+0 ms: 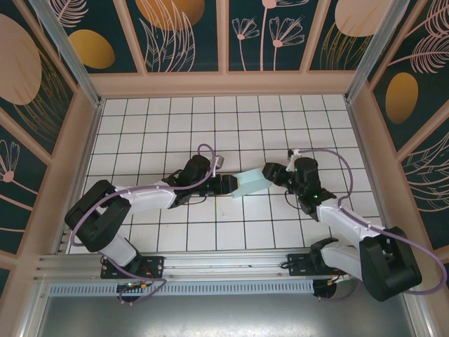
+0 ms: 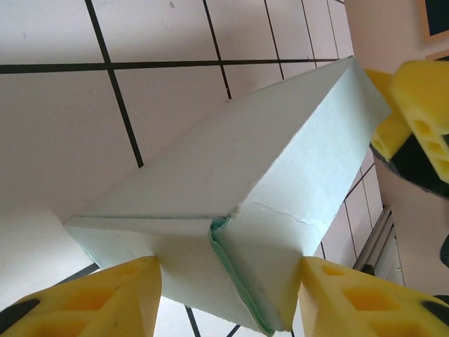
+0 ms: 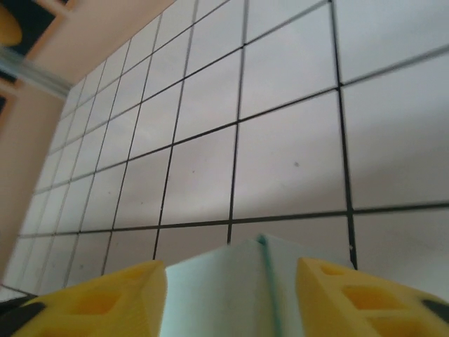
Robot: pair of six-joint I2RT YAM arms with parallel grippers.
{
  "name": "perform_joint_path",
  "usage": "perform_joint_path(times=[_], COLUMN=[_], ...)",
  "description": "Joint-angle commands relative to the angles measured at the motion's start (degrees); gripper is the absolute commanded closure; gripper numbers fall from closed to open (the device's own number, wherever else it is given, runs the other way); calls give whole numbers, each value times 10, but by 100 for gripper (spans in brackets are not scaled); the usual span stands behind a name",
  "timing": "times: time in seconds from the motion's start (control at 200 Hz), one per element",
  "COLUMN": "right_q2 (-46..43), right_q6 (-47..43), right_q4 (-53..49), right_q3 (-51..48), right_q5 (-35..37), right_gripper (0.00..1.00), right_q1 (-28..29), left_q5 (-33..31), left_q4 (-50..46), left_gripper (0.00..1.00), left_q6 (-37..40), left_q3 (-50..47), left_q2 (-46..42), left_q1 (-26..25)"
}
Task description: Fold the paper box
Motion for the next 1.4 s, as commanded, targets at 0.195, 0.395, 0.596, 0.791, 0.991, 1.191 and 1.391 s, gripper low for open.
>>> perform_joint_path(times=[0.195, 0.395, 0.596, 0.791, 0.991, 1.191, 1.391], right_q2=[17, 42, 22, 20, 75, 71, 20], right_q6=[12, -3, -4, -28, -23, 4, -24], right_q4=[38, 65, 61, 56, 65, 89, 42], right_q3=[-43, -72, -54, -18, -44, -64, -17], right_q5=[-37, -27, -39, -63, -34, -54, -42], right_gripper=[84, 100, 87, 44, 45, 80, 44], right_q1=[-22, -23, -23, -6, -1, -42, -45], left_q5=[-21, -22, -21, -24, -24, -47, -100], left_q4=[-79, -78, -81, -88, -85, -96, -152], left_gripper=[50, 51, 51, 50, 50, 45, 15], left_q6=[-3, -2, 1, 7, 7, 26, 144], left_q3=[-13, -14, -11, 1, 0, 1, 59], left_q2=[38, 36, 36, 42, 37, 20, -21], left_q1=[1, 1, 1, 1, 1, 2, 2])
